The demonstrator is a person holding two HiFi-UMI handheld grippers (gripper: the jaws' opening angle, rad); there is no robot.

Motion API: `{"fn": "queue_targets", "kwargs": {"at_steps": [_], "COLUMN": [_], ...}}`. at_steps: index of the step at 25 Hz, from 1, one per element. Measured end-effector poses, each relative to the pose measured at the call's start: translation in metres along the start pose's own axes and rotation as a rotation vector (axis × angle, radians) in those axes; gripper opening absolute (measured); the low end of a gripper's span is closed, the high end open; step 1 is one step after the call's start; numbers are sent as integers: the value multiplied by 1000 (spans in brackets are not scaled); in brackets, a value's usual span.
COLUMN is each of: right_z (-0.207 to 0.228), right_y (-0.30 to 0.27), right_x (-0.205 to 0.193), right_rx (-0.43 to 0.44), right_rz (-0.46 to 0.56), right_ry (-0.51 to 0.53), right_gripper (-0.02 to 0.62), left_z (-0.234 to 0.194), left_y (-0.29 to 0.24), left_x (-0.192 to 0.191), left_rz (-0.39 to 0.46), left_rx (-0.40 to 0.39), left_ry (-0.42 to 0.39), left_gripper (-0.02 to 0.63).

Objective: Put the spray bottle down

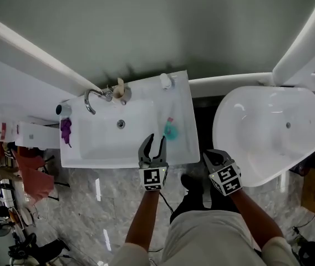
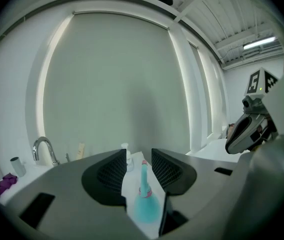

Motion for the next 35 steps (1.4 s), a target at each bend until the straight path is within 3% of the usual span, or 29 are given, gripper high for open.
{"fn": "queue_targets", "kwargs": {"at_steps": [12, 18, 28, 35], "right_z": [-5, -8, -12, -7], "right_y": [35, 39, 53, 62], "right_x": [34, 51, 71, 78], "right_rx": [75, 128, 219, 257], "right_rz": [83, 106, 151, 159], "right_ry": [76, 115, 243, 279], "right_gripper": [11, 11, 11, 11], "left_z": [5, 21, 47, 66], "left_y": [90, 123, 172, 193], "left_x": [33, 51, 52, 45], "left_rz": [-25, -20, -22, -35], "left_rx": [181, 193, 266, 302], "left_ry": [74, 105, 161, 206], "left_gripper": [90, 74, 28, 26]}}
Point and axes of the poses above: the fingertips, and each gripper's own axes: y backward along the fingers, z to its right, x out of its top, the point moved 1 cm from there along y, backward along the fingers, and after that the axes turned 11 degrees about y, right-handed, at the moved point
